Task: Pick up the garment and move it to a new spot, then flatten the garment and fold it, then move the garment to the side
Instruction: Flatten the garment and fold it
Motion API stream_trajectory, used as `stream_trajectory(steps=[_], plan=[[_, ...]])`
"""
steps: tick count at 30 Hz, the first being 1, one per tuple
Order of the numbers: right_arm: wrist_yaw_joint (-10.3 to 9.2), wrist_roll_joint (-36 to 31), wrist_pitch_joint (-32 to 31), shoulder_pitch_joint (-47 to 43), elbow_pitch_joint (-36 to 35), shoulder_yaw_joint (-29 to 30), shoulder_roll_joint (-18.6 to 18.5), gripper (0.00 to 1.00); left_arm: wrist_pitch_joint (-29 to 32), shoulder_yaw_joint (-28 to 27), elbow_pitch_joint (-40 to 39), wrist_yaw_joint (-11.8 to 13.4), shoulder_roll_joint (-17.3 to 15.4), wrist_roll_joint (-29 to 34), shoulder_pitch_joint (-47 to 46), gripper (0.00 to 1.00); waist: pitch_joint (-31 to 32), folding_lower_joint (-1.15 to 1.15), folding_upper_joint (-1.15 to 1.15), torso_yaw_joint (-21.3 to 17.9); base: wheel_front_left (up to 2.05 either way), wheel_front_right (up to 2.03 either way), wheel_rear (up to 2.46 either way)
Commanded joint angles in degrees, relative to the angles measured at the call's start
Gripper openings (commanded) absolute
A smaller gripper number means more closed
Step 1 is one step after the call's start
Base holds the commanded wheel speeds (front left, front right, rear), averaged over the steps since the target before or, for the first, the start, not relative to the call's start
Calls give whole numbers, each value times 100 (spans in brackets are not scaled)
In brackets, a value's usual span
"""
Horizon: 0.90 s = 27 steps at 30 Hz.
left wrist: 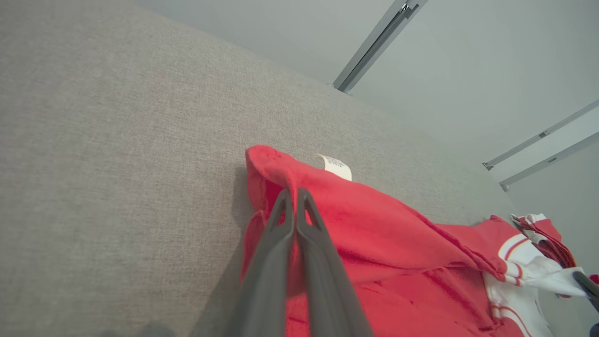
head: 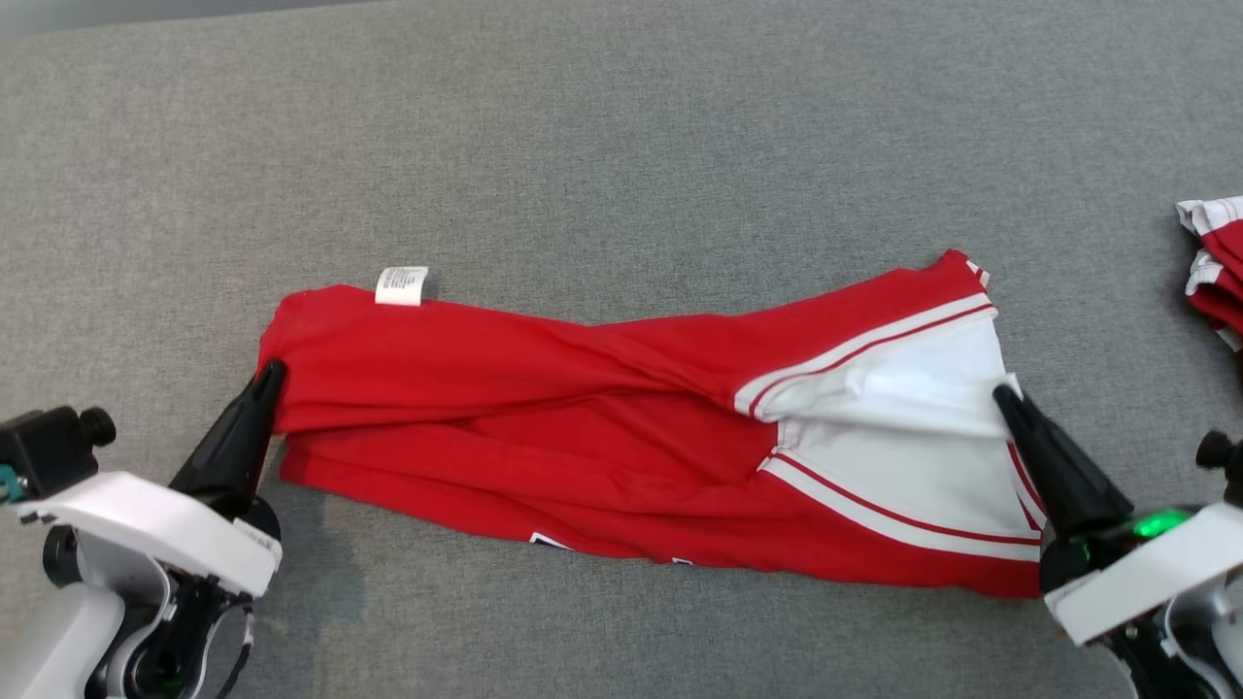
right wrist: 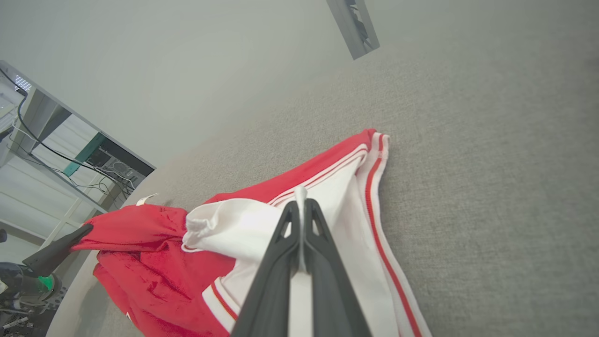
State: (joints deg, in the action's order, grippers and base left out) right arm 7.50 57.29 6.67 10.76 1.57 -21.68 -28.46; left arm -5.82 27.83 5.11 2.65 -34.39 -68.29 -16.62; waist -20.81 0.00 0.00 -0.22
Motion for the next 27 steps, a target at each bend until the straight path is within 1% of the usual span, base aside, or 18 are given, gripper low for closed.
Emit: stream_trajectory(steps=[1,6,8,11,12,13,14,15,16,20,24,26,27], plan=[[-2,-64,-102,-247,-148,182,136,0,-35,-70,-123,59,-62,-94,189,0,18,0,0,-27,0,0,0],[-2,-326,-426,-888,-346,683,578,0,-128,-189,-297,156,-78,-311,633,0,53,0,0,-46,0,0,0],[-2,-441,-551,-1050,-308,815,762,0,-151,-165,-267,207,-47,-335,770,0,63,0,0,-42,0,0,0],[-2,-730,-724,-1171,-135,967,962,0,-164,-93,-174,187,52,-367,853,1,65,0,0,-14,0,0,0],[-2,-833,-747,-1185,-47,1011,1036,0,-159,-59,-124,189,68,-329,858,16,71,0,0,-8,0,0,0],[-2,-978,-772,-1176,28,1060,1092,0,-191,-39,-87,202,113,-302,841,38,73,0,0,-1,0,0,0],[-2,-1082,-751,-1150,76,1124,1173,14,-242,-25,-47,240,152,-245,810,80,79,0,0,4,0,0,0],[-2,-1182,-737,-1120,112,1171,1244,50,-298,4,-6,245,176,-169,769,100,89,0,0,4,0,0,0],[-2,-1317,-703,-1087,150,1226,1293,100,-370,25,31,245,212,-111,736,100,102,0,0,2,0,0,0],[-2,-1799,-466,-956,168,1509,1527,100,-736,-58,140,314,379,215,628,100,174,0,0,-11,0,0,0],[-2,-2271,-141,-811,86,1822,1725,100,-907,-261,110,508,578,735,549,100,268,0,0,-11,0,0,0],[-2,-2575,29,-739,41,2004,1827,100,-937,-435,28,629,688,1075,515,100,329,0,0,-11,0,0,0],[-2,-2731,113,-708,14,2108,1873,100,-940,-617,-62,708,766,1322,495,100,358,0,0,-7,0,0,0]])
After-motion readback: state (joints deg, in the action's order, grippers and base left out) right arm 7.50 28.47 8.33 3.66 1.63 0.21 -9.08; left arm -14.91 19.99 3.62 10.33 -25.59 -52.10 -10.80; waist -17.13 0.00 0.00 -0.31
